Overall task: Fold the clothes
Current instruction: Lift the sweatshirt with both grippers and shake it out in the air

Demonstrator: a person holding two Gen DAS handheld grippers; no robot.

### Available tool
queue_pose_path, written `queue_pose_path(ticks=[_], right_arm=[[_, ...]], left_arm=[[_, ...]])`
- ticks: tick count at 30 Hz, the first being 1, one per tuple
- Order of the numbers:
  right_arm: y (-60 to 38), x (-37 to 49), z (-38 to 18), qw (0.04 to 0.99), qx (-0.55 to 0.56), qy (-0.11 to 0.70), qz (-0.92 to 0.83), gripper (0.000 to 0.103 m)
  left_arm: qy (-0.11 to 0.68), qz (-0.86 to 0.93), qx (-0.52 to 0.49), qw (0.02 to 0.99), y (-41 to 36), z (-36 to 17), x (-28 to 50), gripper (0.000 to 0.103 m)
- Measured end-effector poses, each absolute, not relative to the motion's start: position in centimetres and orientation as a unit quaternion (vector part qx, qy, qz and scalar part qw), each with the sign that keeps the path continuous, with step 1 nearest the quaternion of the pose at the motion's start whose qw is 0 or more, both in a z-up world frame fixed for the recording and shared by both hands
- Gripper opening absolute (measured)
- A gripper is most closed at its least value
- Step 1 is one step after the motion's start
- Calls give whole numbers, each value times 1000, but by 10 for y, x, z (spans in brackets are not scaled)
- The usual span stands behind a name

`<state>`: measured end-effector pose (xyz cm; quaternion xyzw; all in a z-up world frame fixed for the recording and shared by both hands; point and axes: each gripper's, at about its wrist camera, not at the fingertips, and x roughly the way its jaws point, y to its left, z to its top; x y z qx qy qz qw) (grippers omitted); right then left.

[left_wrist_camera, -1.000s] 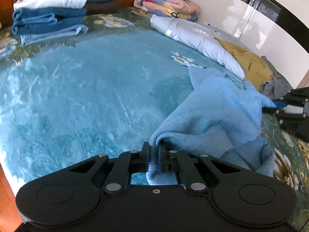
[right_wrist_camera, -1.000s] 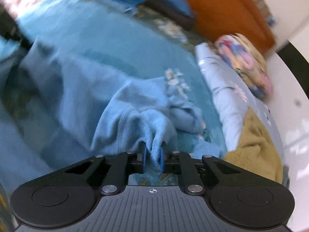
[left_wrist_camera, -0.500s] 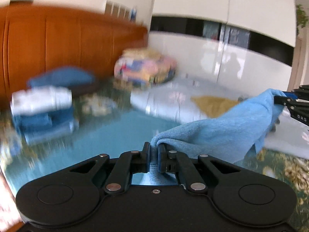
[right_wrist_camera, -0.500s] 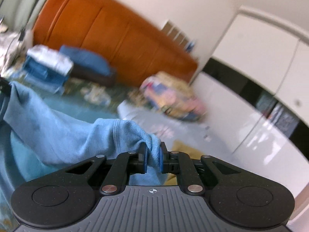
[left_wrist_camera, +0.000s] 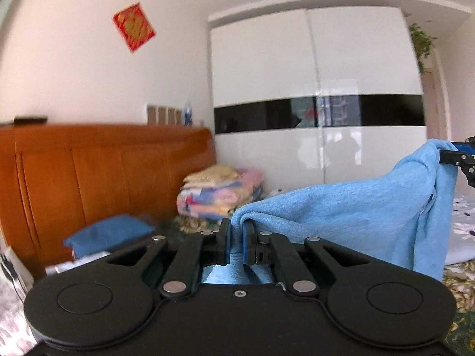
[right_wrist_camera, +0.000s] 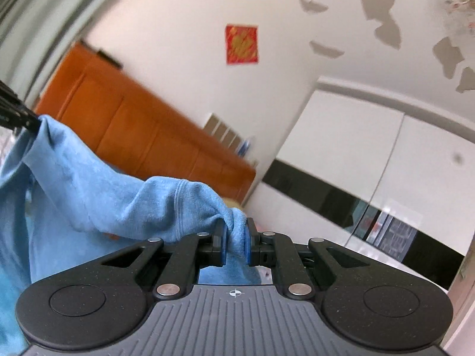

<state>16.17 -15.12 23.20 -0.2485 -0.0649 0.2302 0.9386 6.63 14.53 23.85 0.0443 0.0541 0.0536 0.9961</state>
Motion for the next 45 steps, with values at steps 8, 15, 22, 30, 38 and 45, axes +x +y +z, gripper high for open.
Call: queue_pose_path(ticks=[8, 15, 22, 30, 38, 45], right_arm=[[-184, 127, 245, 942, -213, -75, 247, 9], [-177, 177, 191, 946, -195, 33, 257, 10], [-168, 241, 114, 942, -158, 151, 254, 10], [-148, 296, 76, 934, -156, 205, 248, 10], [-122, 355, 38, 928, -159, 241, 237, 10], [-99, 412, -15, 911, -165, 301, 227, 10]], left_arm=[[36, 39, 76, 996, 126, 262, 41, 6], [130, 37, 52, 989, 126, 195, 99, 6], [242, 39, -7, 970, 137, 105, 169, 6], [279, 44, -5, 959, 158, 57, 215, 7], [292, 55, 14, 955, 178, 36, 281, 8], [330, 60, 1, 942, 197, -8, 337, 8]])
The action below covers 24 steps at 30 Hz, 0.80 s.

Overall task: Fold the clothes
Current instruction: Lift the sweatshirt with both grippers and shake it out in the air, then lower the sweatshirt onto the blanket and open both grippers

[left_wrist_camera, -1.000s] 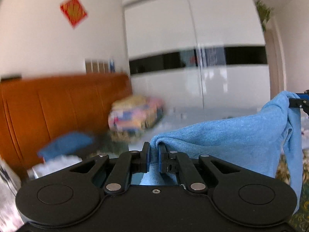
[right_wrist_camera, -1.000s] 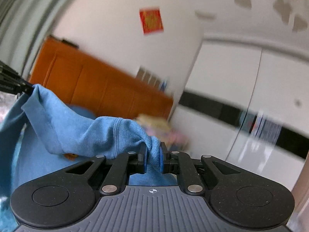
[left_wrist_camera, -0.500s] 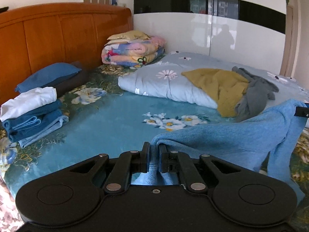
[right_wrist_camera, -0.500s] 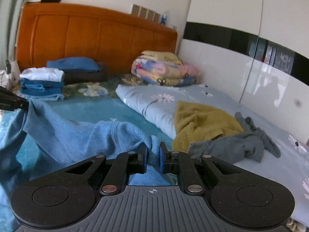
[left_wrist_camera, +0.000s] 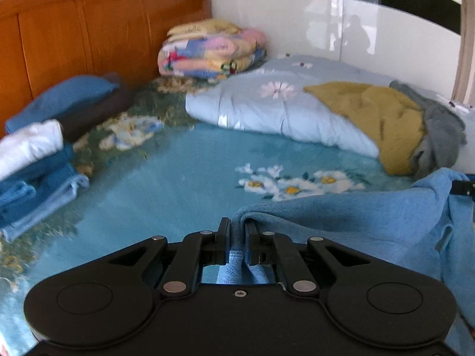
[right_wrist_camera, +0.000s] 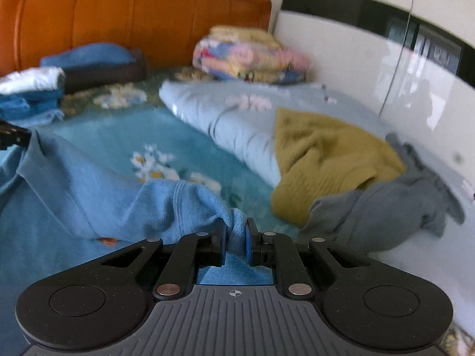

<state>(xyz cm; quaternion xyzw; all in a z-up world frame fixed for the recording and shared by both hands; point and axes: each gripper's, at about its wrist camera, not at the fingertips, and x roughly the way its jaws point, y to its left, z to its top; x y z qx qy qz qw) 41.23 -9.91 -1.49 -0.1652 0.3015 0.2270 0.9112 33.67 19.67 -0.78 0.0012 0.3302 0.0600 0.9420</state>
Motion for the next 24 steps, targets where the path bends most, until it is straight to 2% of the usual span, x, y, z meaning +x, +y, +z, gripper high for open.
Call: queue_pose_path(ticks=[10, 18, 24], right_arm=[[-86, 460, -79, 889, -170, 367, 216, 13], [-83, 468, -91, 886, -168, 374, 215, 15], [-85, 461, -80, 887, -176, 366, 221, 16]], left_arm=[[386, 48, 10, 921, 208, -74, 390, 9], [386, 44, 12, 921, 215, -80, 397, 16], [376, 37, 26, 925, 215, -68, 384, 19]])
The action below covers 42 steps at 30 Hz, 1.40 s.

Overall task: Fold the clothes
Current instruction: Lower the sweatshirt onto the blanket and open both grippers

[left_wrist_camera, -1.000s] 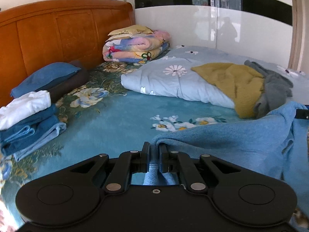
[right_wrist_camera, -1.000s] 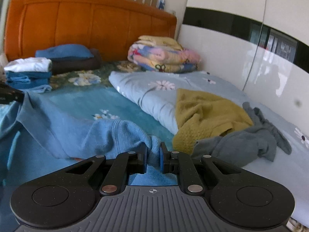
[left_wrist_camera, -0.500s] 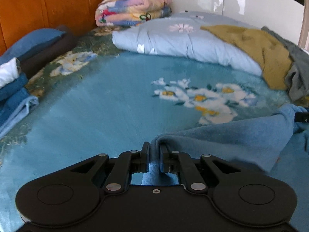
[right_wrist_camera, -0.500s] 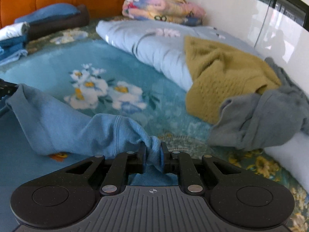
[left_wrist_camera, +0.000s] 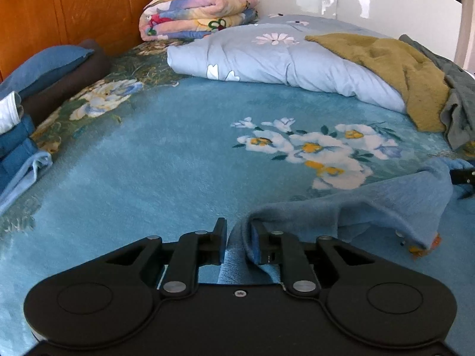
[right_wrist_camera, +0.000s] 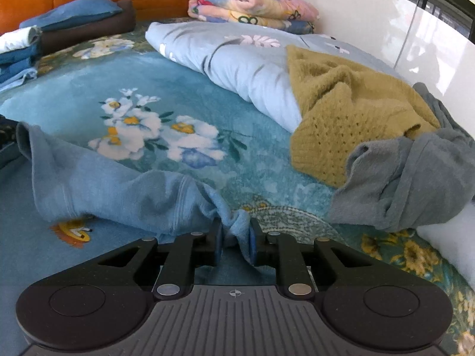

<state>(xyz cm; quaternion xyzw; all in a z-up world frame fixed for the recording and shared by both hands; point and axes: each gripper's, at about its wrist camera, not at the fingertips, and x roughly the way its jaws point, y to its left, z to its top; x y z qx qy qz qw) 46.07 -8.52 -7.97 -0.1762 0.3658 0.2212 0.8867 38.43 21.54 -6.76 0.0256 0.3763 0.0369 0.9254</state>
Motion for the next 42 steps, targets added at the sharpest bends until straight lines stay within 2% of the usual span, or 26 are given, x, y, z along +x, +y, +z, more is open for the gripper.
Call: queue_pose_path(ticks=[3, 10, 20, 25, 31, 35, 42], right_arm=[[-90, 452, -67, 889, -178, 354, 227, 21], [-97, 421, -39, 884, -178, 336, 274, 29], [-45, 407, -56, 837, -284, 319, 343, 34], [-29, 416, -71, 825, -312, 319, 347, 33], [-28, 427, -76, 831, -285, 328, 347, 8], [-38, 436, -63, 851, -237, 323, 339, 4], [-43, 468, -32, 887, -177, 292, 312, 3]], left_arm=[[369, 34, 41, 928, 216, -55, 372, 22], [356, -9, 104, 929, 202, -38, 343, 39], [393, -56, 183, 899, 191, -60, 363, 43], [407, -58, 168, 896, 202, -70, 373, 43], [406, -61, 136, 902, 210, -71, 373, 26], [393, -53, 132, 908, 209, -66, 371, 10], [350, -22, 122, 928, 210, -47, 384, 10]])
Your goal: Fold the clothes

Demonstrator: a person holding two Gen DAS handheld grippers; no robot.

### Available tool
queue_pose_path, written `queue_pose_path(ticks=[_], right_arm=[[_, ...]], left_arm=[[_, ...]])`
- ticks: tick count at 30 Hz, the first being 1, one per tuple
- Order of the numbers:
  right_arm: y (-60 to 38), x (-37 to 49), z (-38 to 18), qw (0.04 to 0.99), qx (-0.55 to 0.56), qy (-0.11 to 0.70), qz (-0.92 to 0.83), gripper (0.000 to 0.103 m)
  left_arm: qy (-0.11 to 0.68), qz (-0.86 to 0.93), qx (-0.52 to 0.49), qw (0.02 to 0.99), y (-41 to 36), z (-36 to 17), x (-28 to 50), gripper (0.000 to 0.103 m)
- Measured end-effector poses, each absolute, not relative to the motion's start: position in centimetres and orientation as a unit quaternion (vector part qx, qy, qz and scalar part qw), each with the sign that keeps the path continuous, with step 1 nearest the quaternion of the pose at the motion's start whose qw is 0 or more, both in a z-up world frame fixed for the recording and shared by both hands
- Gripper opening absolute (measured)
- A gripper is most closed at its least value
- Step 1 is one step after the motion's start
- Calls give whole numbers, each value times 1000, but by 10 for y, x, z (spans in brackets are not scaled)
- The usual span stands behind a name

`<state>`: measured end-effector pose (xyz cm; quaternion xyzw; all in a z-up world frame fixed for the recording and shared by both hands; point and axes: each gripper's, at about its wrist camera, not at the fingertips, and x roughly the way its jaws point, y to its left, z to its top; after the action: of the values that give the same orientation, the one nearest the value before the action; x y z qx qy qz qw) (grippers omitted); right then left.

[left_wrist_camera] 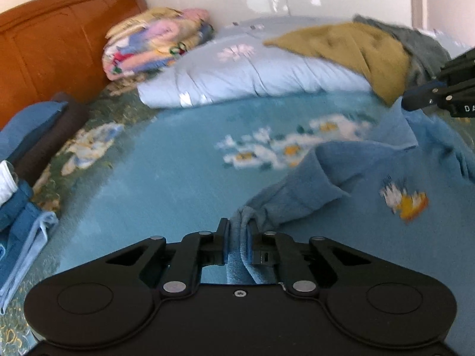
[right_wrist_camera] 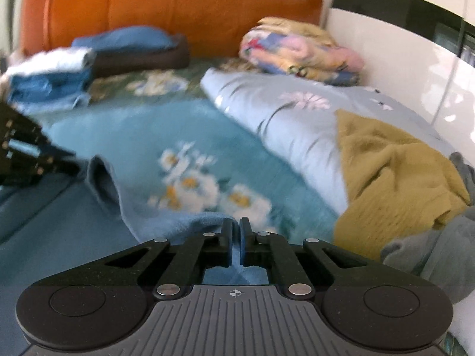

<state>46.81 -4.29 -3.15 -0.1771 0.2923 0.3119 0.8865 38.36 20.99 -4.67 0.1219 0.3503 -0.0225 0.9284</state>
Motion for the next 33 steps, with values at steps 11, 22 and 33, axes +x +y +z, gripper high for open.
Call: queue_pose_path(ticks=[11, 22, 33], right_arm=[[-31, 528, -59, 888, -166, 338, 265, 3], [-66, 504, -38, 898, -119, 329, 267, 3], [-178, 383, -30, 901, -67, 381, 198, 7]], left_arm=[[370, 22, 104, 923, 233, -58, 436, 8], [363, 13, 39, 931, 251, -39, 396, 9], [317, 17, 22, 948, 203, -15, 277, 50]])
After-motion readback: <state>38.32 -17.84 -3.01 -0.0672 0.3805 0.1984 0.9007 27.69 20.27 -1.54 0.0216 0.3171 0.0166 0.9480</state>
